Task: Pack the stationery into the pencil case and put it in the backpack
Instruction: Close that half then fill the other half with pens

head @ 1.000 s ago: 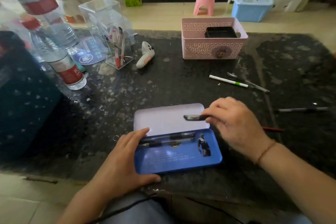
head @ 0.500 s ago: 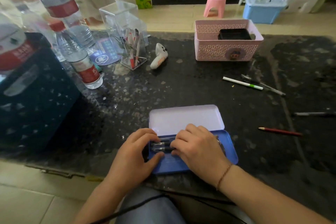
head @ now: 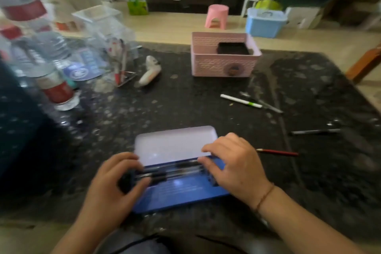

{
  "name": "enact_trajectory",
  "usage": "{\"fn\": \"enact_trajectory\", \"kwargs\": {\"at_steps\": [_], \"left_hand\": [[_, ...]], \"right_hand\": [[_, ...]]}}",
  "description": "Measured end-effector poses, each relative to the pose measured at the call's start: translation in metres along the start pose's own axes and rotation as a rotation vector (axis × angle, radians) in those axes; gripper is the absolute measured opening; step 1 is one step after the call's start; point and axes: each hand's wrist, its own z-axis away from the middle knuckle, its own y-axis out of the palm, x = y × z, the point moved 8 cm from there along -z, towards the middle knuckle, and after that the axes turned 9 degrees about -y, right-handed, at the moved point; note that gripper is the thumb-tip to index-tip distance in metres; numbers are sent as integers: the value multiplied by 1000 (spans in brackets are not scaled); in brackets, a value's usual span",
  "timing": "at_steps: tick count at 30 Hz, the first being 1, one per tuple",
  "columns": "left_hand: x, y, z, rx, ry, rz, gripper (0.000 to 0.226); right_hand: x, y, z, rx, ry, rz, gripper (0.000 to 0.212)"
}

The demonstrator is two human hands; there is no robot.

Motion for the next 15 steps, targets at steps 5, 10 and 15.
{"fn": "enact_trajectory", "kwargs": {"at_steps": [5,10,15], "left_hand": [[8,7,-11,-107,-65,136,40],[54,28,-11,-53,-247,199,42],[5,13,-9,-154,-174,137,13]], "right_hand": [[-173,-67,76,-103,550,259,15],[-262,-75,133,168,775,399,24],[-213,-83,98,111,536,569,16]]}}
